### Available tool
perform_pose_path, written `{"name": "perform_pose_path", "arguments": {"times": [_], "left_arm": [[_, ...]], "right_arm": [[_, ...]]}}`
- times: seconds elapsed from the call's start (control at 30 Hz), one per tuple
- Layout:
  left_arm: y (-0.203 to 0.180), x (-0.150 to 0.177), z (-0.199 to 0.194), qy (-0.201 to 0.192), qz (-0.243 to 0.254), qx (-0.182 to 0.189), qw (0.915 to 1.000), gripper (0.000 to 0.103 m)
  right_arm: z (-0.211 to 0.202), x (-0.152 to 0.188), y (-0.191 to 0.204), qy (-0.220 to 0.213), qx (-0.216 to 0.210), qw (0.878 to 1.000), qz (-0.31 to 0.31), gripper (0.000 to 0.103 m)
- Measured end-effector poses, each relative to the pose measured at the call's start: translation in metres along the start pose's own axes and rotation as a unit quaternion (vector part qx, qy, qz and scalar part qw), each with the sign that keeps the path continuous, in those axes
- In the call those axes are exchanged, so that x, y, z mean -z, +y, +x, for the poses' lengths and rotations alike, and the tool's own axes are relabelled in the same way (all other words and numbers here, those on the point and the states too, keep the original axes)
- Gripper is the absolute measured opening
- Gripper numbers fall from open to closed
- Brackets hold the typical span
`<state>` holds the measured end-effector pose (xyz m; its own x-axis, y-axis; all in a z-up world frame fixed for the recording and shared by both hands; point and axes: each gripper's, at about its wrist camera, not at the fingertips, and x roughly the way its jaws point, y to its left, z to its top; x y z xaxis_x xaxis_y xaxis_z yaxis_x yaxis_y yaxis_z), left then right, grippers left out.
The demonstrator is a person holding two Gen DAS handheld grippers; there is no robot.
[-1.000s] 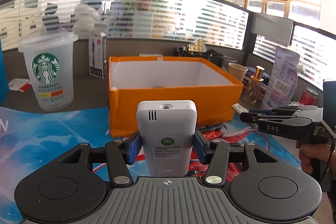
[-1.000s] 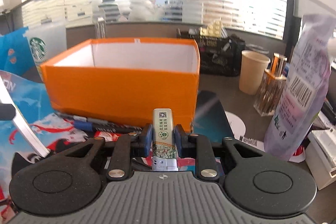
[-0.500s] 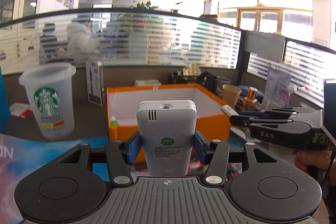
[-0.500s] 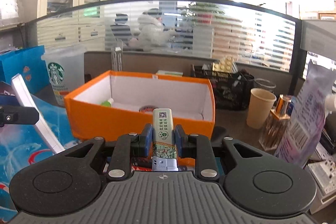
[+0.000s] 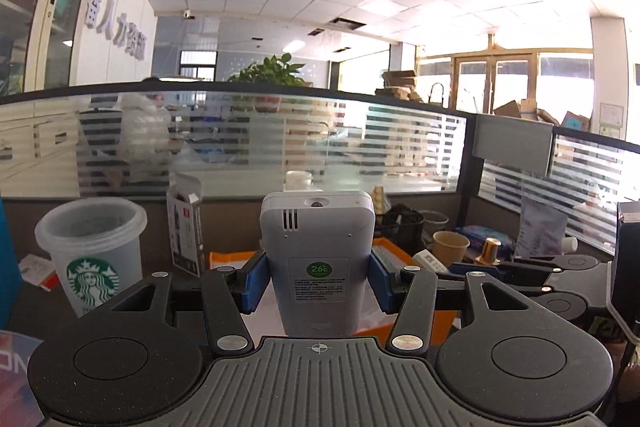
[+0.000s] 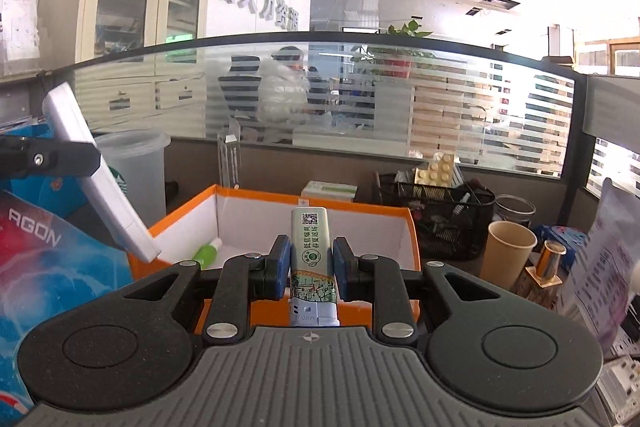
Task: Organize rigid objects
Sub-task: 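Lift the power bank and white tube with both tools toward the orange box, then carry both items over the orange box and open the right tool to drop the tube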
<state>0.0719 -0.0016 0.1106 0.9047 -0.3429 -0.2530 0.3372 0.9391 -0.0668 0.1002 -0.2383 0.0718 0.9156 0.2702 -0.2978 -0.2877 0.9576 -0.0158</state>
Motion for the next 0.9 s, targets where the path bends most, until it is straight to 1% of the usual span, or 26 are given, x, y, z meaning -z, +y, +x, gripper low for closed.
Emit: {"name": "perform_pose_path", "arguments": {"times": [0.27, 0.47, 0.67, 0.9], "left_arm": [[0.007, -0.002, 0.030, 0.010, -0.007, 0.001, 0.9999, 0.051], [0.016, 0.000, 0.053, 0.025, -0.016, -0.005, 0.9996, 0.051], [0.028, 0.009, 0.077, 0.049, -0.026, -0.011, 0.9984, 0.051], [0.039, 0.022, 0.100, 0.077, -0.039, -0.014, 0.9962, 0.051]], "right_arm": [[0.027, -0.011, -0.007, 0.003, -0.002, 1.000, 0.000, 0.021], [0.051, -0.016, -0.011, 0.010, -0.005, 1.000, -0.002, 0.021], [0.079, -0.014, -0.016, 0.032, -0.014, 0.999, 0.011, 0.021], [0.109, -0.010, -0.020, 0.062, -0.014, 0.998, 0.013, 0.021]]}}
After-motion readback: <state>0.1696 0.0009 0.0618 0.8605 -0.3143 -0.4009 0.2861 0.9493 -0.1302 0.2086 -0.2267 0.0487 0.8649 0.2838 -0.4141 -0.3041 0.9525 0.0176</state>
